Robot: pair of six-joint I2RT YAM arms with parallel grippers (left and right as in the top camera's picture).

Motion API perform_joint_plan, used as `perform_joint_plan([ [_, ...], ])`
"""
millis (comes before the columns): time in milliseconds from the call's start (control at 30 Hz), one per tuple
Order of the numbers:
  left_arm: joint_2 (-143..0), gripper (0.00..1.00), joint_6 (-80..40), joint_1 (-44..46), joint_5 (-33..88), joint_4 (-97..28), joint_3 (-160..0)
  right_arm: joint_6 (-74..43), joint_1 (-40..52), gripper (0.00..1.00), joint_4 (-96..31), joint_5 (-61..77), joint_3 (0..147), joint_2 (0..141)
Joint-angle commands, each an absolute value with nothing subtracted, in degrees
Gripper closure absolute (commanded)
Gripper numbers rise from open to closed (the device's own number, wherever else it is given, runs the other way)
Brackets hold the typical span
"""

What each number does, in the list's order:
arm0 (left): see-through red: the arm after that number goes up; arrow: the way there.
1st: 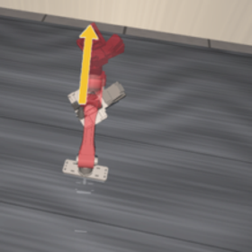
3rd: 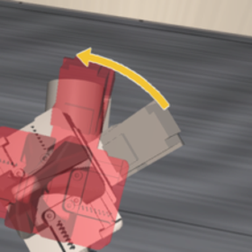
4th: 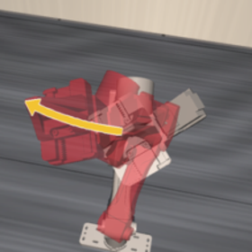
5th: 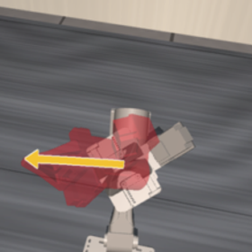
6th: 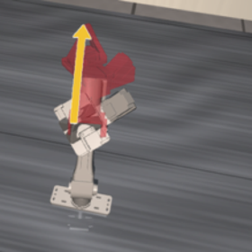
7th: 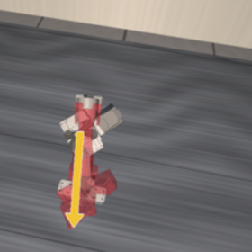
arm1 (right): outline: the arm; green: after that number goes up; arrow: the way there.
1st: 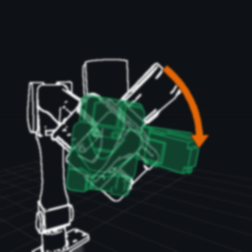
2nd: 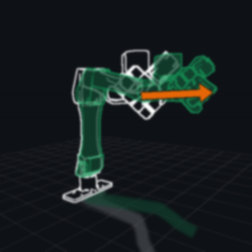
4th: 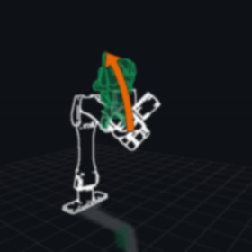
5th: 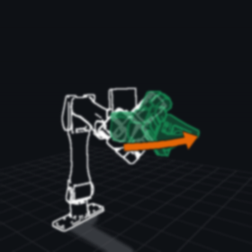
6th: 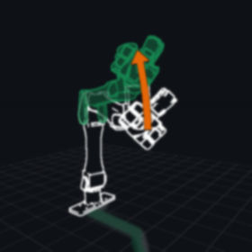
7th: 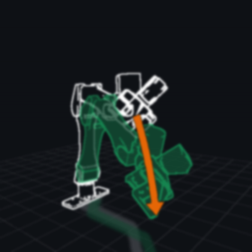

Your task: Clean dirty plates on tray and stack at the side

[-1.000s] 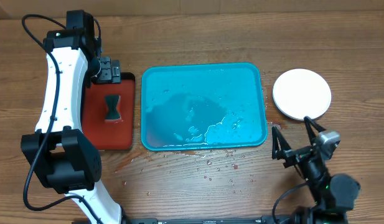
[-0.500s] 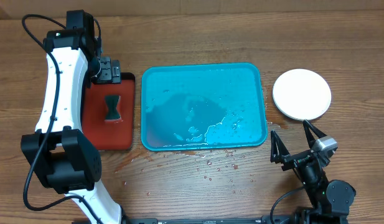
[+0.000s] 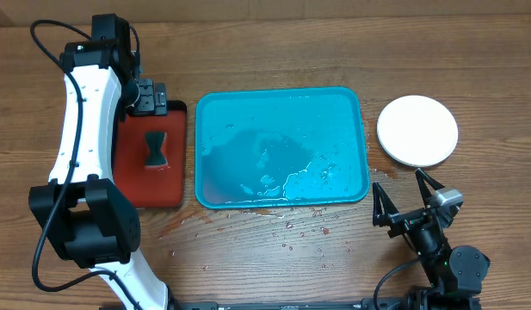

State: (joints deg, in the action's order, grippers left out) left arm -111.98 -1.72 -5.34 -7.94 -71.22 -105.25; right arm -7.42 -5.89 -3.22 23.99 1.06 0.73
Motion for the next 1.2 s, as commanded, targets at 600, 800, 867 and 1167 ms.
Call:
perform_joint_plan([
  [600,-100.99,0.00,-2.35,-4.29,-7.44,-71.31,-106.21,-7.22,-5.52,0.00,-3.07,23.62,0.47,0.34],
  [800,-83.81,0.00,-1.87,-3.62,-7.97,-70.98,-106.21,-7.22,-5.52,0.00,-3.07,23.62,0.47,0.34],
  [867,-77.28,0.00,-1.67,-3.84,-9.56,-69.73,-106.21,-7.22,-5.52,0.00,-3.07,23.62,0.47,0.34],
  [1167,-55.18,0.00,1.34,-3.64,-10.24,-64.05,-102.54,-7.22,-5.52,0.00,-3.07,23.62,0.47,0.34],
])
